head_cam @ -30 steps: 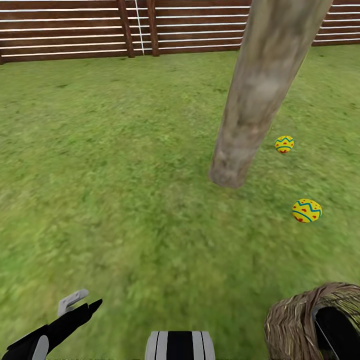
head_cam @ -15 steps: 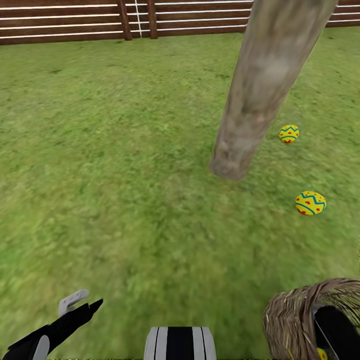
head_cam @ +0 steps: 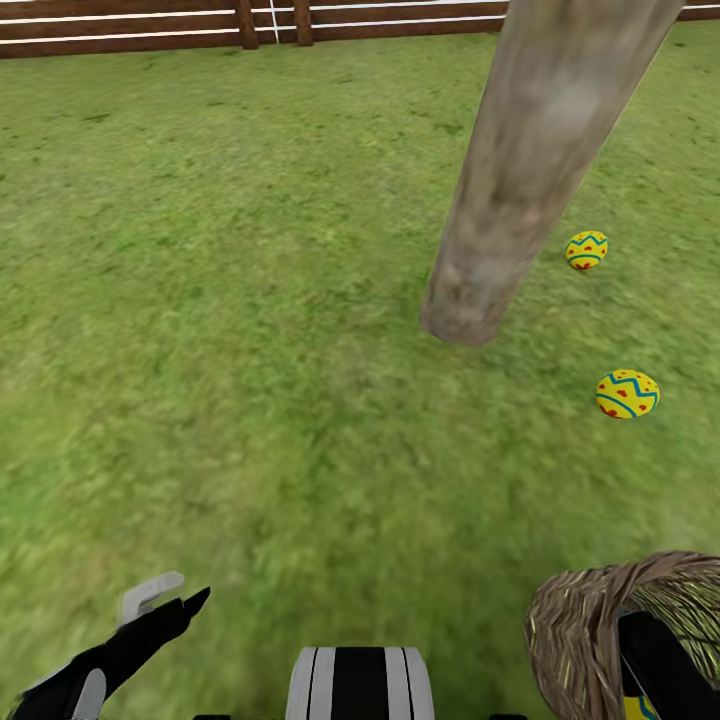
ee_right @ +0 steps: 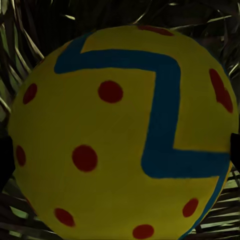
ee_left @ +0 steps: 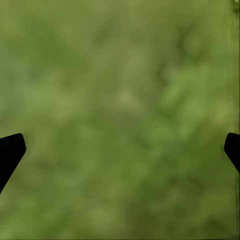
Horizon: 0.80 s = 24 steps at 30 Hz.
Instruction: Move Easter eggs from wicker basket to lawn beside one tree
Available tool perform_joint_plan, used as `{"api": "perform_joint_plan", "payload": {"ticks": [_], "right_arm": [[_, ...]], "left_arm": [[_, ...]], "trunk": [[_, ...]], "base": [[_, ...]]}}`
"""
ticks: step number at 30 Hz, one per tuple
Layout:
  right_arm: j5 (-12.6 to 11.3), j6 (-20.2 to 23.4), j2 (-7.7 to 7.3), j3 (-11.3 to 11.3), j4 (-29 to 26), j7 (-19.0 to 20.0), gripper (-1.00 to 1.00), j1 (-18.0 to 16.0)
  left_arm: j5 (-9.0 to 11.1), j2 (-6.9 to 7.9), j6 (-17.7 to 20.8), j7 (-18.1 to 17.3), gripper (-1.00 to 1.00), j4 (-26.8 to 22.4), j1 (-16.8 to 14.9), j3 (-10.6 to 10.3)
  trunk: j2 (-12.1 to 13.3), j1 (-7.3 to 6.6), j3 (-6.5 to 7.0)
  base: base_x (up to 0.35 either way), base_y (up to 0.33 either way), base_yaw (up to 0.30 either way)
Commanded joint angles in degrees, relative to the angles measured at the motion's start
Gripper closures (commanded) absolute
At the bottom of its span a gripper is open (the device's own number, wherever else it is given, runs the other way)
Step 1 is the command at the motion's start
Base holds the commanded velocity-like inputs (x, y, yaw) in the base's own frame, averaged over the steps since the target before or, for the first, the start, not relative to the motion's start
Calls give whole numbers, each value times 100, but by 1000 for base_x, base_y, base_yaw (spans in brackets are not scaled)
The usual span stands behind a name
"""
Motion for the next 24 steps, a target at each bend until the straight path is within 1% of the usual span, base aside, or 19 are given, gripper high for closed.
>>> {"api": "perform_joint_plan", "payload": {"ticks": [1,3,5,24], "right_arm": [[-34,30,4,-7,4,54,100,4],[-43,30,4,-14,8,48,100,4],[-45,30,-1,-21,9,47,100,4],[-45,13,-1,-8,105,74,100,4]], "left_arm": [[30,-1,37,-12,-100,-3,-4,-18],[30,5,34,-11,-100,-4,-4,-118],[30,6,33,-11,-100,-1,-4,-152],[30,7,42,-11,-100,75,-4,-181]], "trunk": [[-1,0,-4],[-1,0,-4],[-1,0,-4],[-1,0,-4]], "base": [[0,0,0],[0,0,0],[0,0,0],[0,0,0]]}}
